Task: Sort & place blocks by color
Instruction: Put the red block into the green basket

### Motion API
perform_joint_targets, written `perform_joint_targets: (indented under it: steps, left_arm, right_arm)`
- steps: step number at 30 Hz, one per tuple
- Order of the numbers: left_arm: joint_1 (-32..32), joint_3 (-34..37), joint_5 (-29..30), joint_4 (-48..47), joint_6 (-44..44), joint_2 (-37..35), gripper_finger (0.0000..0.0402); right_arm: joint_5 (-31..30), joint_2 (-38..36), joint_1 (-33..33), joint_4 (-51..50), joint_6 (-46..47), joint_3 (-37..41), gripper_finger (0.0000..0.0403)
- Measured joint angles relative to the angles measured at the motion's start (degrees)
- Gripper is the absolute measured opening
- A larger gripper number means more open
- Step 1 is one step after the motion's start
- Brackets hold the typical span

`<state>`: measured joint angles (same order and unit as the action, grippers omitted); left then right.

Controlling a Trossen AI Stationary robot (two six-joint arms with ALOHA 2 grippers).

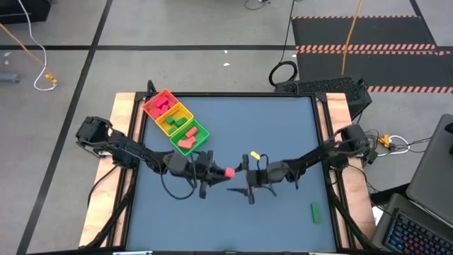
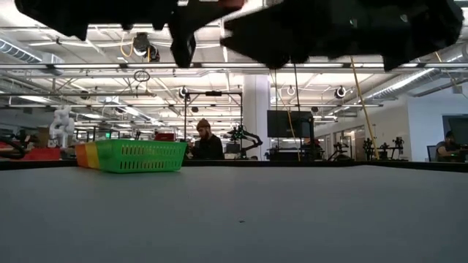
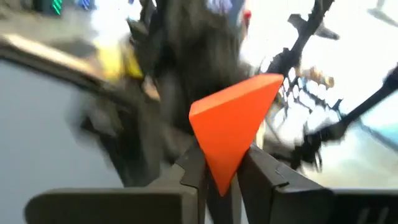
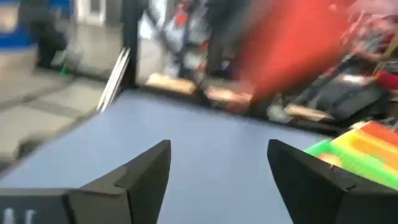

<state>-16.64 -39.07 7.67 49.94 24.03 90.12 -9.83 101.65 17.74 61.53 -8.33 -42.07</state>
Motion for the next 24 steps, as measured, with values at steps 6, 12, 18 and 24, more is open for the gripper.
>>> perform_joint_targets:
  steps: [6, 12, 18, 24]
  left_arm:
    - [0.4, 0.1, -0.1, -3.3, -0.5, -1.7, 0.0059]
    - [0.3, 0.0, 0.1, -8.3, -1.6, -4.5, 0.0059]
    - [-0.1, 0.0, 6.0, -19.3, -2.5, -9.1, 0.0060]
    - [0.1, 0.0, 21.4, -38.8, 1.9, -15.8, 0.0061]
  right_arm:
    - [0.1, -0.2, 0.1, -1.9, 1.0, -0.1, 0.0287]
    - [-0.3, -0.1, 0.0, -2.2, 3.1, 0.8, 0.0285]
    - [-0.4, -0.1, 0.0, -2.3, 6.1, 0.8, 0.0282]
    - [-0.4, -0.1, 0.0, -2.2, 10.4, 0.8, 0.0282]
